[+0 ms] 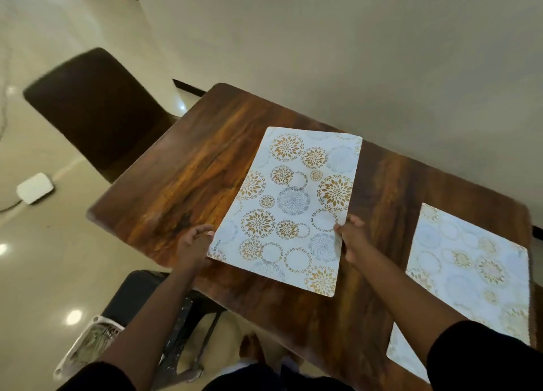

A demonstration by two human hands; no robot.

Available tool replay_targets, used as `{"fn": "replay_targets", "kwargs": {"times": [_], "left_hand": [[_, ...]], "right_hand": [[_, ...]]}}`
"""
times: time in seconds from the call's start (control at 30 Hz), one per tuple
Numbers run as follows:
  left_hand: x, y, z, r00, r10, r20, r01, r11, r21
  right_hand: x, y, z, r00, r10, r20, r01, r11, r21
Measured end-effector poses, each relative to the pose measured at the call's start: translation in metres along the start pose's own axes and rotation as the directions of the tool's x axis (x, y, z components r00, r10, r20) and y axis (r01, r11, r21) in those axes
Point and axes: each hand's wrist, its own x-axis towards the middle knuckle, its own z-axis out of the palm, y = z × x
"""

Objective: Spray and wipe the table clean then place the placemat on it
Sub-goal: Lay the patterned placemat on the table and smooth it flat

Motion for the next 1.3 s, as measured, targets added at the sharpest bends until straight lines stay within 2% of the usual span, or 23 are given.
{"fn": "replay_targets", "kwargs": {"times": [0.1, 0.23, 0.3, 0.37, 0.43, 0.53, 0.7, 0.83, 1.13, 1.3], "left_hand": [[0.014, -0.003, -0.002, 0.993, -0.052, -0.102, 0.037, 0.989, -0.143], [0.024, 0.000, -0.007, 0.963, -0.176, -0.205, 0.079, 0.909, -0.409], [0.032, 0.001, -0.008, 0.954, -0.173, -0.246, 0.057, 0.908, -0.416], [0.035, 0.004, -0.007, 0.937, -0.093, -0.336, 0.011, 0.971, -0.238], [0.038, 0.002, -0.012, 0.915, 0.098, -0.391, -0.076, 0.995, 0.070], [0.045, -0.004, -0.023, 0.892, 0.322, -0.318, -0.184, 0.900, 0.396], [0.069, -0.005, -0.037, 0.903, 0.417, -0.106, -0.237, 0.687, 0.687], [0.090, -0.015, -0.044, 0.921, 0.390, -0.003, -0.245, 0.582, 0.775], [0.116, -0.030, -0.049, 0.952, 0.299, 0.064, -0.210, 0.487, 0.848], [0.120, -0.028, -0.045, 0.959, 0.264, 0.104, -0.221, 0.463, 0.858]], "right_hand": [[0.011, -0.016, 0.027, 0.999, -0.032, 0.021, 0.033, 0.999, -0.030], [0.020, -0.033, 0.075, 0.998, -0.050, 0.028, 0.052, 0.997, -0.054], [0.024, -0.040, 0.106, 0.998, -0.041, 0.043, 0.043, 0.998, -0.040], [0.029, -0.042, 0.137, 0.998, -0.045, 0.037, 0.047, 0.998, -0.040], [0.032, -0.042, 0.171, 0.998, -0.036, 0.044, 0.037, 0.999, -0.038], [0.032, -0.037, 0.216, 0.999, -0.015, 0.047, 0.017, 0.999, -0.038], [0.032, -0.023, 0.270, 0.999, 0.017, 0.047, -0.014, 0.998, -0.066], [0.036, -0.016, 0.303, 0.999, 0.040, 0.024, -0.039, 0.997, -0.068], [0.046, -0.002, 0.339, 0.998, 0.064, 0.002, -0.063, 0.990, -0.125], [0.047, 0.003, 0.348, 0.995, 0.094, 0.025, -0.091, 0.992, -0.090]]}}
